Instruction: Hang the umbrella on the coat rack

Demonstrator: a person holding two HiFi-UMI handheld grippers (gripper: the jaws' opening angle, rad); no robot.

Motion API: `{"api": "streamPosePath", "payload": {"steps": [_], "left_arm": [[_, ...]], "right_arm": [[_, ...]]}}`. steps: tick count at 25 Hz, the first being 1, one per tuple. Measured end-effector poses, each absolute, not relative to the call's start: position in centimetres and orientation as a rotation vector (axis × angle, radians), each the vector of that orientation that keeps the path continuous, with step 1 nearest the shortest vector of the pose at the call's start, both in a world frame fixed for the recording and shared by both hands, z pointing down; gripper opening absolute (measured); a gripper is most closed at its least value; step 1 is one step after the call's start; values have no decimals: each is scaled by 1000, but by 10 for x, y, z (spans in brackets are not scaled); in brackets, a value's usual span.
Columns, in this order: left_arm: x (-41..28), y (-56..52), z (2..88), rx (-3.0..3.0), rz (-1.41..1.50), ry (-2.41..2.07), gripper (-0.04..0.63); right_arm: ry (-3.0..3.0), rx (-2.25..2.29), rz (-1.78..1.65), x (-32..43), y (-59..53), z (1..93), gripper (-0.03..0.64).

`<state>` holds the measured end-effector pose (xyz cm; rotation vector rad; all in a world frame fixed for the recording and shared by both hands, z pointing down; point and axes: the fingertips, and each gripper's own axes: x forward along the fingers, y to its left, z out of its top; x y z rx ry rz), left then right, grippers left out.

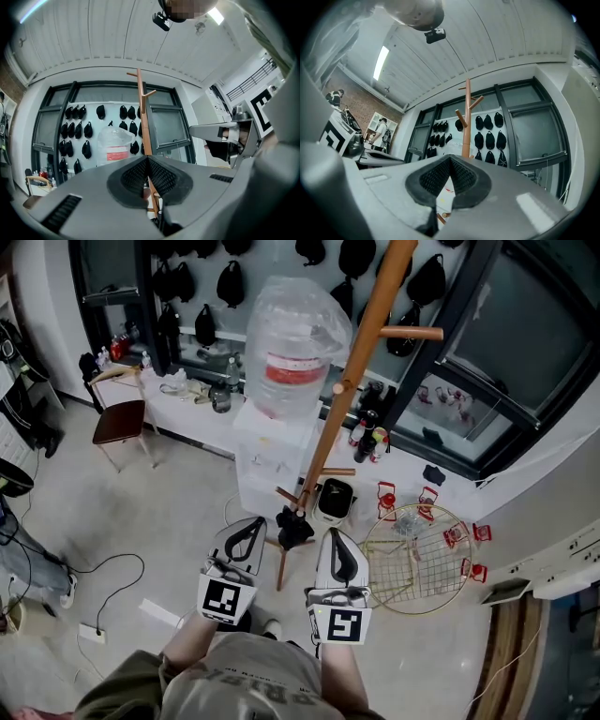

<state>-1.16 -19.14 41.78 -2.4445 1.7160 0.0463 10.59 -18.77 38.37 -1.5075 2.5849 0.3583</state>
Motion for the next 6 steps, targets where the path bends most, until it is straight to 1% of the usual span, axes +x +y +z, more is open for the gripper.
{"api": "streamPosePath", "payload": {"steps": [6], "left_arm": [[-13,-194,416,-2448,54,1727,9]], "right_arm": [[2580,-1514,367,107,-189,382,-2]]}}
